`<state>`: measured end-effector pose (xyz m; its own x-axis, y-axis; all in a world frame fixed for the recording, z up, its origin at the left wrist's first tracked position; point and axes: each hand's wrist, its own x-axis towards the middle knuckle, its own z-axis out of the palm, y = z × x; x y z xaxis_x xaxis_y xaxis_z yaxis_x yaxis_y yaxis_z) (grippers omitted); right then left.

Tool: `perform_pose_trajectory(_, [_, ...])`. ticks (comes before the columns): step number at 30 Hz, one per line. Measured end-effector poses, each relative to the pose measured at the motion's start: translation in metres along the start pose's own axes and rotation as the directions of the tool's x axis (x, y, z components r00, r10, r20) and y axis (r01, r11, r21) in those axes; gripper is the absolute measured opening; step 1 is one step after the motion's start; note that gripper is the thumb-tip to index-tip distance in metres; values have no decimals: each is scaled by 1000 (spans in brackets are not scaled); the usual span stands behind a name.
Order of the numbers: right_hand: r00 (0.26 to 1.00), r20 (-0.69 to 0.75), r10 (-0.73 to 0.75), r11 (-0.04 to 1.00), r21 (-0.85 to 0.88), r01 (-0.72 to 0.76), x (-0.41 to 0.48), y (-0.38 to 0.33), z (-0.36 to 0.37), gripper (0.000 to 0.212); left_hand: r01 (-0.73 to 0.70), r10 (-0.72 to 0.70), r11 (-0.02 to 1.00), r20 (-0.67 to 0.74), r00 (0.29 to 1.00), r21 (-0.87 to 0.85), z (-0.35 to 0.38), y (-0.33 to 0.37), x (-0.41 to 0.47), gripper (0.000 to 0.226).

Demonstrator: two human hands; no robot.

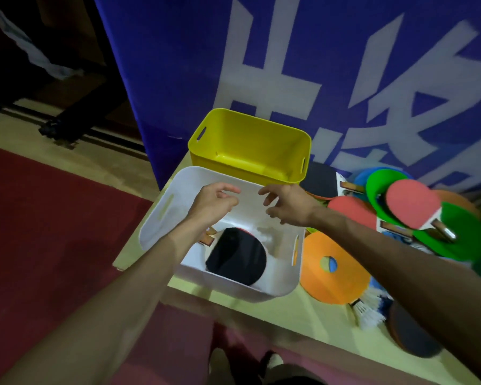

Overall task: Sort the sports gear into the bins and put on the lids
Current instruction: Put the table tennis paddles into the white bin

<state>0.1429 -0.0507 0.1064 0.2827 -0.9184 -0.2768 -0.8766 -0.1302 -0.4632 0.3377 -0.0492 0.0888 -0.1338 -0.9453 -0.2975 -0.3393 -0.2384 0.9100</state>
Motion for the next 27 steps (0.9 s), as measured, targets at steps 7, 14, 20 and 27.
perform_pose_trajectory(7, [978,-175,117,993,3,-119,-56,45,-42,47,-102,102,995,15,995,-3,54,34,4,20])
perform_pose_trajectory(14, [914,-178,364,928,158,-338,-112,126,-54,49,-283,282,959,53,958,27,124,56,1,18])
perform_pose_trajectory(20, [849,-133,511,822,366,-437,-146,204,-50,41,-413,393,906,184,901,89,189,76,-4,18])
perform_pose_trajectory(27, [777,-59,627,652,585,-483,-185,299,-42,38,-397,332,891,279,901,221,269,90,1,15])
